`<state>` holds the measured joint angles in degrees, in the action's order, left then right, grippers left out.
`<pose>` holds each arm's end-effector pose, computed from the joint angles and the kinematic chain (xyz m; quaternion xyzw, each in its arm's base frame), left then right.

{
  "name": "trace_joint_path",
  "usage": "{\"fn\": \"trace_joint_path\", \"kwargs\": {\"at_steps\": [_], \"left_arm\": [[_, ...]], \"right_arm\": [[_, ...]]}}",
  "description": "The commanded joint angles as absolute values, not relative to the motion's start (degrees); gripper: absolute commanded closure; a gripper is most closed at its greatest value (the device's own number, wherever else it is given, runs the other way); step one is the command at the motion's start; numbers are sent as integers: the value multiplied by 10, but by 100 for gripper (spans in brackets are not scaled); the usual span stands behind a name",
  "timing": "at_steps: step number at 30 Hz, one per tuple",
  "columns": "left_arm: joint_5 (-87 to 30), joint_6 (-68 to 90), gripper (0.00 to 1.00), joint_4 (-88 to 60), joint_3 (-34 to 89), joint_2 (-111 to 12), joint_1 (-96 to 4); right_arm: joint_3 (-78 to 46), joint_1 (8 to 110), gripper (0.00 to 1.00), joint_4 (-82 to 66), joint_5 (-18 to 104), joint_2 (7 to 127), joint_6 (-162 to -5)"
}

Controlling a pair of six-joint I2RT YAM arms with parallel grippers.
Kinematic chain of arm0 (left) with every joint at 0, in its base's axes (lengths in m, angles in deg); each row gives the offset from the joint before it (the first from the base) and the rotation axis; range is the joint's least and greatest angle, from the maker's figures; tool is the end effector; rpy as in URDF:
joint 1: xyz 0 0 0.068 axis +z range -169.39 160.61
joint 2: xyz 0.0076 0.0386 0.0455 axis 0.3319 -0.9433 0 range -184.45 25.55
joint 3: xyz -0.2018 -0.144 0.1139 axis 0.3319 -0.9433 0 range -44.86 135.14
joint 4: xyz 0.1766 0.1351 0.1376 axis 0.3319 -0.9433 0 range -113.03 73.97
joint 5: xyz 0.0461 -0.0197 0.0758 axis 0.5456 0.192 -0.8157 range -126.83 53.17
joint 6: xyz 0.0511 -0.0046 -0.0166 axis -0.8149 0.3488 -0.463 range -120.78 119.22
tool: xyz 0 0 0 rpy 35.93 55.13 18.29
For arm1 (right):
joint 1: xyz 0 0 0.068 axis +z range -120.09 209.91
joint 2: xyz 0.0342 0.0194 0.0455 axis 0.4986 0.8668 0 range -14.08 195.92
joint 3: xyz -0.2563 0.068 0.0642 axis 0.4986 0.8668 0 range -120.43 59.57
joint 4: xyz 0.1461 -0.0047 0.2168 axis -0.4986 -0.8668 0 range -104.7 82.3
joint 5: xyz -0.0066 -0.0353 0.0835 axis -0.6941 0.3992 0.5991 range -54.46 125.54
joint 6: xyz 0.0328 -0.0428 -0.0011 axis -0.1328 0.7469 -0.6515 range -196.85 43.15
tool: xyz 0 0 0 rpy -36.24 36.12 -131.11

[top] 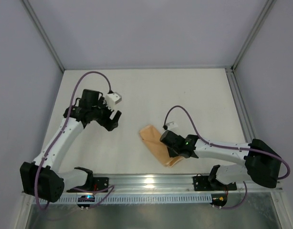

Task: Fold the napkin into a case and place the utensils inside
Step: Smooth out the smaller rectangle-folded napkin at the center of the board.

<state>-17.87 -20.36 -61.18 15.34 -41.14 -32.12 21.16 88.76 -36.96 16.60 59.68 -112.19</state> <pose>0.2243 -0.0625 0.3034 0.3112 0.8798 -0.1359 0.3327 0.1274 0.1881 0.1769 -0.1606 0.9494 0.0496 0.2651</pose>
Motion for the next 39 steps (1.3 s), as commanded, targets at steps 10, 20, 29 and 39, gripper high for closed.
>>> {"fn": "trace_joint_path", "kwargs": {"at_steps": [10,20,29,39], "left_arm": [[-114,-102,11,-455,254,-685,-517],[-116,-78,29,-440,291,-824,-536],[-126,-68,50,-427,233,-788,-540],[-152,-58,53,-427,199,-766,-541]], "right_arm": [[271,887,80,-293,187,574,-1211],[227,887,67,-345,151,536,-1204],[240,886,51,-456,178,441,-1301],[312,887,45,-444,201,370,-1413]]}}
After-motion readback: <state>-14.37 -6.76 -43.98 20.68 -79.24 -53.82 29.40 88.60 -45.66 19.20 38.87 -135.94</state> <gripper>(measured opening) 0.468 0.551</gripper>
